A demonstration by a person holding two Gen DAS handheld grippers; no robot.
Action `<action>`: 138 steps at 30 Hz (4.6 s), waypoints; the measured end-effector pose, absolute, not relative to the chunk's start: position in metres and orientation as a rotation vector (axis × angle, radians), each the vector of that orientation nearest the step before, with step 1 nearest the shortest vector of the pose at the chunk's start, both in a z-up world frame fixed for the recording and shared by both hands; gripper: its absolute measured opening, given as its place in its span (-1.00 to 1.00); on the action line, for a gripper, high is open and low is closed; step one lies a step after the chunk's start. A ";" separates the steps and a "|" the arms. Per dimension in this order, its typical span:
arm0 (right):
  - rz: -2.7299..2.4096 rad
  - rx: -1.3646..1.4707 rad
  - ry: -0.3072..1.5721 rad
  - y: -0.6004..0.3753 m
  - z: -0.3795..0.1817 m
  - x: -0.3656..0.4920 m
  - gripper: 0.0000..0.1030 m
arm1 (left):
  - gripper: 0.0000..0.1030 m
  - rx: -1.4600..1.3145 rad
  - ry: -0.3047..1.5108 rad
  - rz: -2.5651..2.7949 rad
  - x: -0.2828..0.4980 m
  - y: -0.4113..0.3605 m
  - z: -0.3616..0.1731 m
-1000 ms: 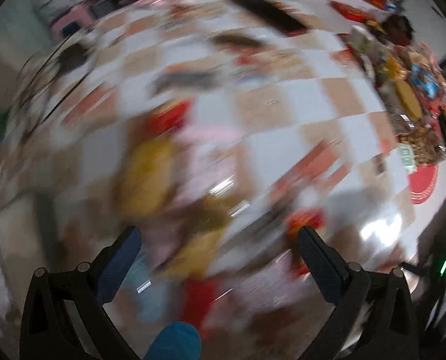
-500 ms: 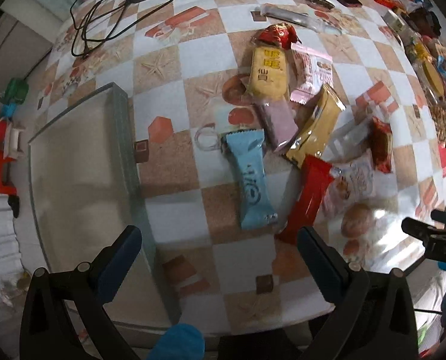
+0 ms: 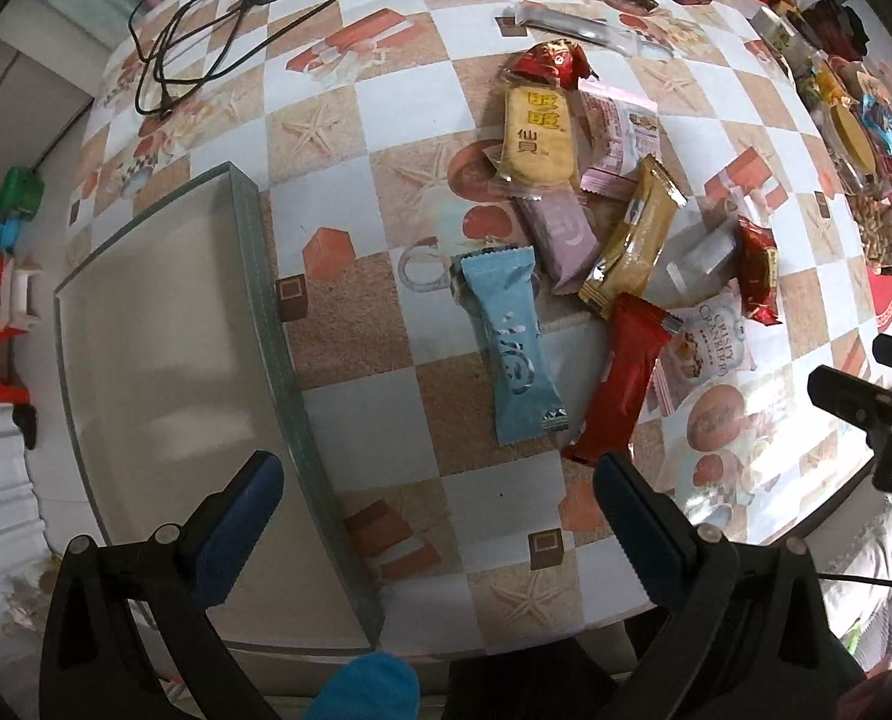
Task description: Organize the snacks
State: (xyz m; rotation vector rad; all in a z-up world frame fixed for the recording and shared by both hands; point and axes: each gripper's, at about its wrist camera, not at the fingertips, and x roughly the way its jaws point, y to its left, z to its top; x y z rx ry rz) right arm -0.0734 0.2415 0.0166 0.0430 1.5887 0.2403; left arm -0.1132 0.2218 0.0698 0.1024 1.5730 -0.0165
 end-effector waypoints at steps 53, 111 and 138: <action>0.156 0.037 1.720 0.228 -0.054 0.009 -0.41 | 0.04 0.020 1.683 -0.003 -0.046 0.237 -0.020; 0.875 -0.312 1.633 0.615 0.025 -0.040 -0.45 | -0.52 -0.327 1.526 0.319 -0.212 0.480 0.054; 0.727 -0.312 1.626 0.611 0.008 -0.029 1.00 | 0.54 -0.302 1.536 0.329 -0.211 0.474 0.052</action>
